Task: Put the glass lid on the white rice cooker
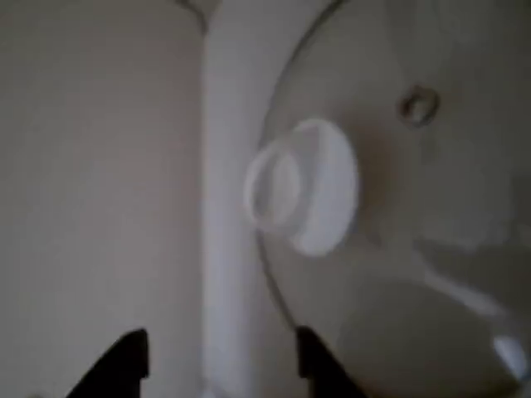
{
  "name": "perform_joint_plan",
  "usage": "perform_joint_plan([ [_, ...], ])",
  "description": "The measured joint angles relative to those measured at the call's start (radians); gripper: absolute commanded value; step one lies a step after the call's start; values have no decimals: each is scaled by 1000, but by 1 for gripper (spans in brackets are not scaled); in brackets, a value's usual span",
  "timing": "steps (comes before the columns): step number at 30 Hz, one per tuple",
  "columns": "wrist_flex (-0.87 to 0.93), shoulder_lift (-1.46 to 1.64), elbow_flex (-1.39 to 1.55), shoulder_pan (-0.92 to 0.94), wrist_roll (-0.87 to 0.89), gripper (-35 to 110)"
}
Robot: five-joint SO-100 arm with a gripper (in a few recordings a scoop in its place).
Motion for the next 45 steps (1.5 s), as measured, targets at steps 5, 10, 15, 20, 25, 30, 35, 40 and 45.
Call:
perform_joint_plan([
  [5, -38, -215, -167, 21, 18, 24],
  [10, -40, -356, -308, 34, 18, 24],
  [15, -40, -454, -416, 34, 18, 23],
  [20, -40, -537, -511, 35, 28, 20],
  [25, -40, -600, -586, 38, 31, 6],
  [30, -40, -640, -640, 41, 35, 0],
  [35, -26, -641, -646, 41, 46, 0],
  [40, 67, -581, -647, 41, 77, 0],
  [45, 150, -520, -644, 41, 94, 0],
])
